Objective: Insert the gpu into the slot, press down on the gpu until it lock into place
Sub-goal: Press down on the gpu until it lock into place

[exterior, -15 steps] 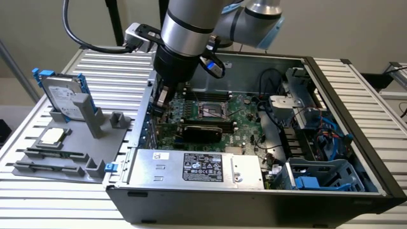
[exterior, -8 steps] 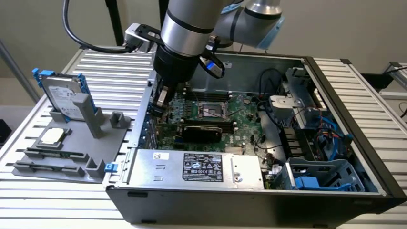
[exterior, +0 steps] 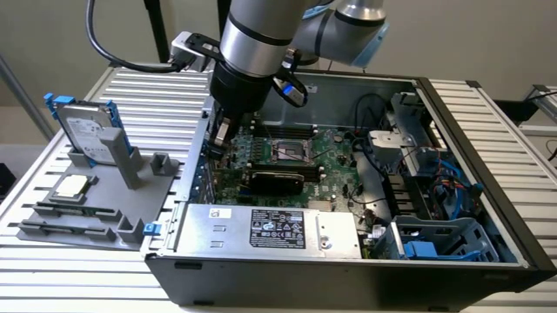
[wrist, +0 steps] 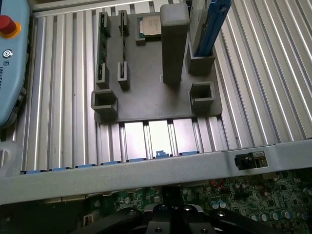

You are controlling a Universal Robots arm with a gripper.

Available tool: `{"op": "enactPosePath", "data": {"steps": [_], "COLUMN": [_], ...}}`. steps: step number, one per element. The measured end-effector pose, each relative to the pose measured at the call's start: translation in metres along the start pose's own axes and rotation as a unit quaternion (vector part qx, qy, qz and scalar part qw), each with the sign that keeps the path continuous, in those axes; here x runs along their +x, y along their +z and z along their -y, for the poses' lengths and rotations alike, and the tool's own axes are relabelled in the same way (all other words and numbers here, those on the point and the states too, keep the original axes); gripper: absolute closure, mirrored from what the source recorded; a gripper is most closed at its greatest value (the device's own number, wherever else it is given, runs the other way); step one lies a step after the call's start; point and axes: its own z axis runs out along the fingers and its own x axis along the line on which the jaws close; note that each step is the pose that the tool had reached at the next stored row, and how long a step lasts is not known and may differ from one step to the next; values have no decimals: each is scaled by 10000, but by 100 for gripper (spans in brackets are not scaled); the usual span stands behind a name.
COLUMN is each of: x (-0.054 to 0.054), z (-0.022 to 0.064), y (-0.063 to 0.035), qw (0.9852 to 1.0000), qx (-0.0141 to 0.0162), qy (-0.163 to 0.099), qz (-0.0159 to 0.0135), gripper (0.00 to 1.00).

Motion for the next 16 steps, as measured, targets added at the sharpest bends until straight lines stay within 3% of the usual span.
{"op": "enactPosePath", "data": {"steps": [11, 14, 16], "x": [-11, -16, -19], "z": [84, 115, 134], "y": [-149, -164, -171], "qw": [10000, 10000, 10000], "qx": [-9, 13, 48], "qy": [4, 5, 3], "qz": [-21, -21, -18], "gripper": [89, 89, 89]}}
